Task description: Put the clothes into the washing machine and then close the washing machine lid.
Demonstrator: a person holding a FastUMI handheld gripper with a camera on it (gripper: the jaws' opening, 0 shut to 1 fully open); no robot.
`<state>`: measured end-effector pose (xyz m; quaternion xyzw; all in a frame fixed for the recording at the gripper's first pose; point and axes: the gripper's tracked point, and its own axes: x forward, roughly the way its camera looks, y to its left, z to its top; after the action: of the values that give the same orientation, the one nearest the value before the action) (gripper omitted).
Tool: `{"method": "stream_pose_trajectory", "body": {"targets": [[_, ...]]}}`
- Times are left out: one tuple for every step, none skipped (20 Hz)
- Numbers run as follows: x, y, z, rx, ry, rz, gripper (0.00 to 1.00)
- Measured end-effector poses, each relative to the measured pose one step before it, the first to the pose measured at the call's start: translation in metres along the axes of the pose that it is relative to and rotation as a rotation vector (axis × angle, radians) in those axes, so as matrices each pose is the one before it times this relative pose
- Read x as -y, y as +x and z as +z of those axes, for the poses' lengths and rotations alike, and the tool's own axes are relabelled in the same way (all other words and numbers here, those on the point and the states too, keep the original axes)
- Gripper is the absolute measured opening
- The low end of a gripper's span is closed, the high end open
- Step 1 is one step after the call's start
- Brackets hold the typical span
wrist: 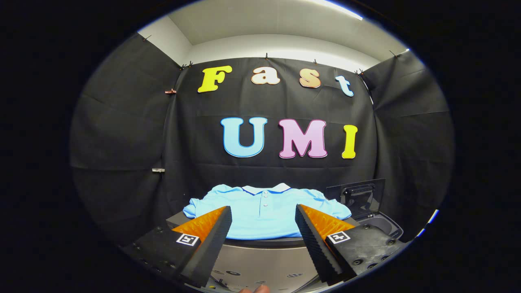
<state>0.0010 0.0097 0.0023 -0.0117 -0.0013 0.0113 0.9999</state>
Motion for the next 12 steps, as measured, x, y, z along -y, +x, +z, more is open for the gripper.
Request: {"method": "stream_pose_trajectory", "body": {"targets": [[0.0001, -0.00066, -0.00158, -0.00256, 0.00081, -0.00085, 0.98], [-0.00064, -0.0002, 0.00017, -0.00058, -0.0001, 0.00232, 0.98], [-0.00052, 0.00021, -0.00104, -0.00153, -0.00137, -0.00212, 0.98], [-0.00065, 0.00093, 0.0004, -0.00095, -0.00093, 0.00231, 0.98], [0.00011, 0.00014, -0.0005, -0.00087, 0.00131, -0.00025, 0.98], [-0.00006, 0.00114, -0.00006, 0.00015, 0.0023, 0.00118, 0.98], [-0.00091, 0.00049, 0.00042, -0.00128, 0.00082, 0.00065, 0.98], [-0.00011, 0.00231, -0.00081, -0.00739, 0.00047, 0.00108, 0.98], [-0.00119, 0.00203, -0.00185, -0.00816, 0.00432, 0.00466, 0.98], [-0.00169, 0.00503, 0.00015, -0.01014, 0.00793, 0.00576, 0.98], [0.00048, 0.00394, 0.00186, -0.00806, 0.01034, 0.00233, 0.98], [-0.00073, 0.00638, 0.00171, -0.00808, 0.01473, 0.00568, 0.98]]}}
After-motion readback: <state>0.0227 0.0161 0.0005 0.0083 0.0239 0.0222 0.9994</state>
